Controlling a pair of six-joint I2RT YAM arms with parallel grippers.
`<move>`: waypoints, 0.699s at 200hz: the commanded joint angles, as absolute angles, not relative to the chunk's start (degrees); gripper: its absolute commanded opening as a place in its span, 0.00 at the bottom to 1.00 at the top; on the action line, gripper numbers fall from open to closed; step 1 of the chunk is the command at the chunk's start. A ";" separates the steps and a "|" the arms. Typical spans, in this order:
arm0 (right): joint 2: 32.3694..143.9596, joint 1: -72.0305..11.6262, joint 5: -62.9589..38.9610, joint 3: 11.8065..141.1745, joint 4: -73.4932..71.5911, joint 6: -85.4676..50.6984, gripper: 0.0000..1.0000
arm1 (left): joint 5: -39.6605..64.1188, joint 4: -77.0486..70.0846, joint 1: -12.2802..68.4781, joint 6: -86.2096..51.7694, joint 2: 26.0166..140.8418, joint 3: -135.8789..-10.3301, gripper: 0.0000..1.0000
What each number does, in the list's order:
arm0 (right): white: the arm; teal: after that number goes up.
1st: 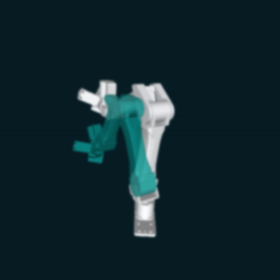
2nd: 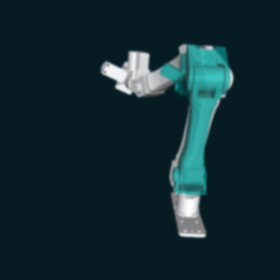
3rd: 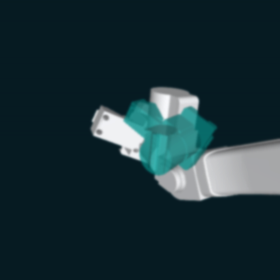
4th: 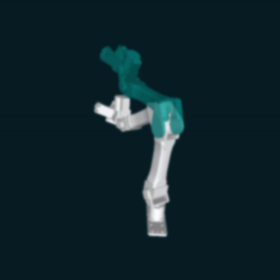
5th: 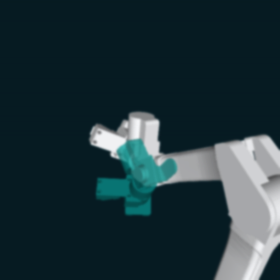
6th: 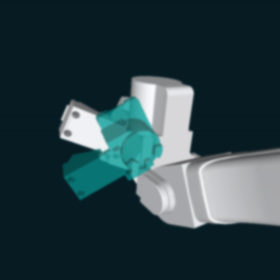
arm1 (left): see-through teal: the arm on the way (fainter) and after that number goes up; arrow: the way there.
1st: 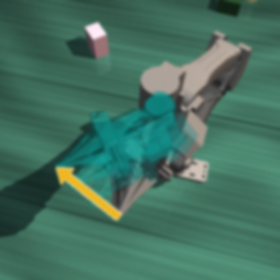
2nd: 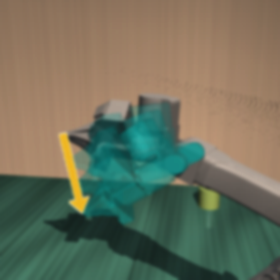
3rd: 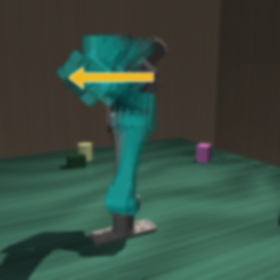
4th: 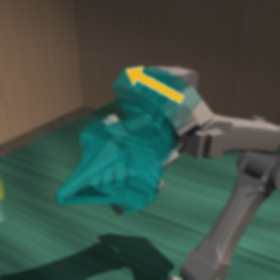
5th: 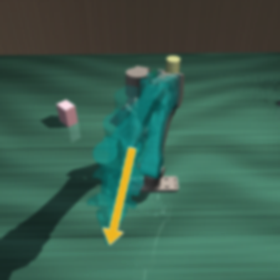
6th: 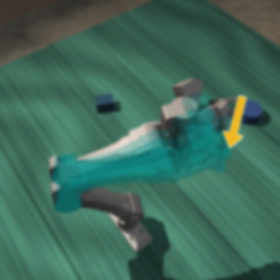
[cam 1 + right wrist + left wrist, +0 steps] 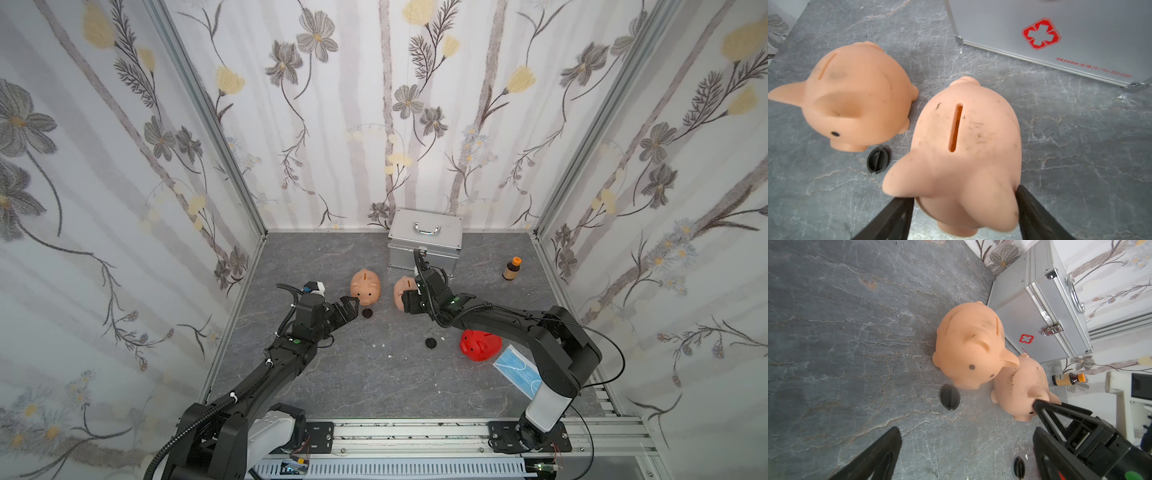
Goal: Open piggy banks
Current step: Move the piggy bank to the center of the board.
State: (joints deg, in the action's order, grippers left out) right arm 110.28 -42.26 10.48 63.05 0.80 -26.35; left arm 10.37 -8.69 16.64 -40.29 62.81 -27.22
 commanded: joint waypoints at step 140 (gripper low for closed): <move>118.35 -40.14 6.52 72.95 2.53 -21.80 0.72 | 4.17 -6.71 21.08 -36.74 60.96 -27.24 1.00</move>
State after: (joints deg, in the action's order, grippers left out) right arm 117.93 -40.05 8.38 72.58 1.61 -22.85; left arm 6.59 -8.01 20.03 -37.82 61.98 -27.40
